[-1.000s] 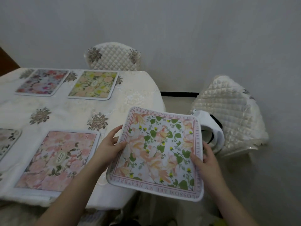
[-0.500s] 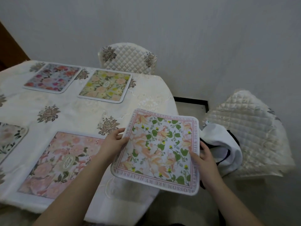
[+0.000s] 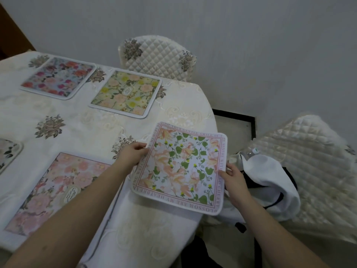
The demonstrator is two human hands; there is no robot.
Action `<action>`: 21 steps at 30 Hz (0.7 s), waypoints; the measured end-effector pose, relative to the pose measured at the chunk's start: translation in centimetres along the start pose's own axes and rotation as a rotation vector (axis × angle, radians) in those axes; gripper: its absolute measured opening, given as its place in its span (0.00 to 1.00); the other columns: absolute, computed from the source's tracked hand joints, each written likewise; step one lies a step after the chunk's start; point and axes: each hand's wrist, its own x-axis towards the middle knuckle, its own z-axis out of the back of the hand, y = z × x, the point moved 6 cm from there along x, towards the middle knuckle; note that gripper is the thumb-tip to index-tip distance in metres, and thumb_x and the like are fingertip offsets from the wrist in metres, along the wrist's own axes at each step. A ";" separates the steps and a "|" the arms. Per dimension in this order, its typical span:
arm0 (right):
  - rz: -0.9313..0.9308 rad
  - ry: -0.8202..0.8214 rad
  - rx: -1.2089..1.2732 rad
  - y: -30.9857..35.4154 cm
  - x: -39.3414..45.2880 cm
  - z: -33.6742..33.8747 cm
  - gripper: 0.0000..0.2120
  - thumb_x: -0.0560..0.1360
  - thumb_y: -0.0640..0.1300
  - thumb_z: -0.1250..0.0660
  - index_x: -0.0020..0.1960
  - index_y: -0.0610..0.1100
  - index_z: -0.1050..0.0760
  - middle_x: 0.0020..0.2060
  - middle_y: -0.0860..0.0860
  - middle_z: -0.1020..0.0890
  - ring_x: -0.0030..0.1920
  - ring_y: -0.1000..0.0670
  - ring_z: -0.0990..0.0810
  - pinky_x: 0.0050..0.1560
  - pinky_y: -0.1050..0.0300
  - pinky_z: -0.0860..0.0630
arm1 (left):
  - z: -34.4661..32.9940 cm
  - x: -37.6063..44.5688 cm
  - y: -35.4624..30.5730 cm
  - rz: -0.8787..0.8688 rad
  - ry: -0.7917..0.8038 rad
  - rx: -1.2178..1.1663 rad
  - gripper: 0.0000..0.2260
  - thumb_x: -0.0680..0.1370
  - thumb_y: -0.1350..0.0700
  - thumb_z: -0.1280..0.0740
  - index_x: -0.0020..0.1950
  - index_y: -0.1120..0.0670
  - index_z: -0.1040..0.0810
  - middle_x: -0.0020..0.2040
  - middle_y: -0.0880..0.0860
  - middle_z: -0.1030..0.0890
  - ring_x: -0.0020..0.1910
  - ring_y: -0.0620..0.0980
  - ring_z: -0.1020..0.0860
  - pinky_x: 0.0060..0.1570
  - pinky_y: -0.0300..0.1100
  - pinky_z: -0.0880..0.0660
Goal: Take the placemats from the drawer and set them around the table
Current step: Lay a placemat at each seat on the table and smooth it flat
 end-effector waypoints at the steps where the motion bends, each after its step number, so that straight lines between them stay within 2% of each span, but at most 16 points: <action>1: -0.010 0.009 -0.001 0.1 0.9 -0.3 0.14 0.78 0.38 0.33 0.63 0.45 0.26 0.53 0.46 0.16 0.48 0.46 0.14 0.48 0.44 0.17 | 0.1 0.6 0.0 0.019 -0.015 0.007 0.11 0.78 0.57 0.29 0.59 0.56 0.19 0.50 0.57 0.15 0.49 0.58 0.16 0.52 0.56 0.18; 4: -0.044 0.047 -0.019 0.4 3.7 -1.0 0.14 0.78 0.38 0.32 0.62 0.44 0.26 0.53 0.44 0.16 0.47 0.45 0.14 0.42 0.48 0.18 | 0.2 2.3 -0.3 0.050 -0.050 0.058 0.09 0.78 0.57 0.29 0.57 0.55 0.18 0.47 0.56 0.15 0.44 0.55 0.17 0.45 0.50 0.19; 6: -0.070 0.066 -0.045 0.8 5.4 -1.4 0.12 0.77 0.38 0.32 0.60 0.45 0.24 0.50 0.44 0.16 0.45 0.44 0.13 0.40 0.48 0.18 | 0.5 3.4 -0.5 0.055 -0.068 0.122 0.06 0.77 0.57 0.29 0.54 0.54 0.17 0.42 0.54 0.15 0.38 0.54 0.18 0.41 0.49 0.20; 8: -0.075 0.079 -0.080 1.1 7.0 -1.8 0.09 0.77 0.39 0.31 0.56 0.47 0.23 0.49 0.44 0.15 0.44 0.45 0.13 0.43 0.46 0.17 | 0.9 4.5 -0.4 0.090 -0.071 0.134 0.06 0.77 0.57 0.28 0.54 0.55 0.17 0.42 0.53 0.15 0.39 0.53 0.16 0.43 0.50 0.17; 11: -0.061 0.100 -0.158 1.5 8.7 -2.7 0.09 0.76 0.41 0.30 0.56 0.45 0.23 0.50 0.45 0.15 0.47 0.45 0.14 0.47 0.45 0.18 | 1.8 5.8 -0.3 0.109 -0.115 0.161 0.10 0.78 0.57 0.28 0.58 0.57 0.19 0.41 0.50 0.17 0.33 0.46 0.19 0.29 0.37 0.22; 13: -0.052 0.113 -0.205 1.9 9.5 -3.3 0.08 0.77 0.40 0.30 0.55 0.45 0.23 0.50 0.46 0.15 0.47 0.46 0.14 0.51 0.43 0.18 | 2.4 6.5 0.0 0.108 -0.150 0.207 0.11 0.78 0.57 0.28 0.60 0.58 0.20 0.41 0.50 0.18 0.31 0.45 0.23 0.25 0.34 0.27; 15: -0.036 0.112 -0.238 2.1 10.0 -3.7 0.06 0.77 0.39 0.31 0.53 0.46 0.23 0.49 0.45 0.15 0.47 0.47 0.14 0.51 0.44 0.18 | 2.7 7.2 0.2 0.097 -0.162 0.250 0.13 0.79 0.58 0.29 0.62 0.59 0.20 0.45 0.54 0.17 0.30 0.46 0.24 0.28 0.36 0.27; 18: -0.017 0.095 -0.318 2.1 10.6 -3.7 0.06 0.77 0.38 0.32 0.53 0.44 0.23 0.47 0.46 0.15 0.46 0.47 0.15 0.51 0.43 0.18 | 2.7 8.0 0.1 0.058 -0.180 0.292 0.14 0.79 0.57 0.30 0.64 0.58 0.20 0.53 0.57 0.16 0.34 0.48 0.24 0.41 0.41 0.23; 19: -0.011 0.094 -0.359 2.1 10.7 -3.7 0.07 0.77 0.38 0.32 0.54 0.43 0.23 0.47 0.46 0.15 0.46 0.47 0.15 0.51 0.43 0.18 | 2.7 8.2 0.0 0.046 -0.184 0.296 0.14 0.79 0.57 0.30 0.64 0.58 0.20 0.53 0.57 0.16 0.36 0.49 0.24 0.44 0.44 0.23; 21: 0.005 0.098 -0.447 2.0 10.9 -3.7 0.08 0.77 0.38 0.31 0.56 0.41 0.23 0.46 0.47 0.16 0.46 0.47 0.15 0.50 0.44 0.18 | 2.7 8.4 0.0 0.019 -0.188 0.306 0.14 0.79 0.57 0.29 0.63 0.57 0.20 0.50 0.55 0.17 0.34 0.48 0.26 0.44 0.46 0.22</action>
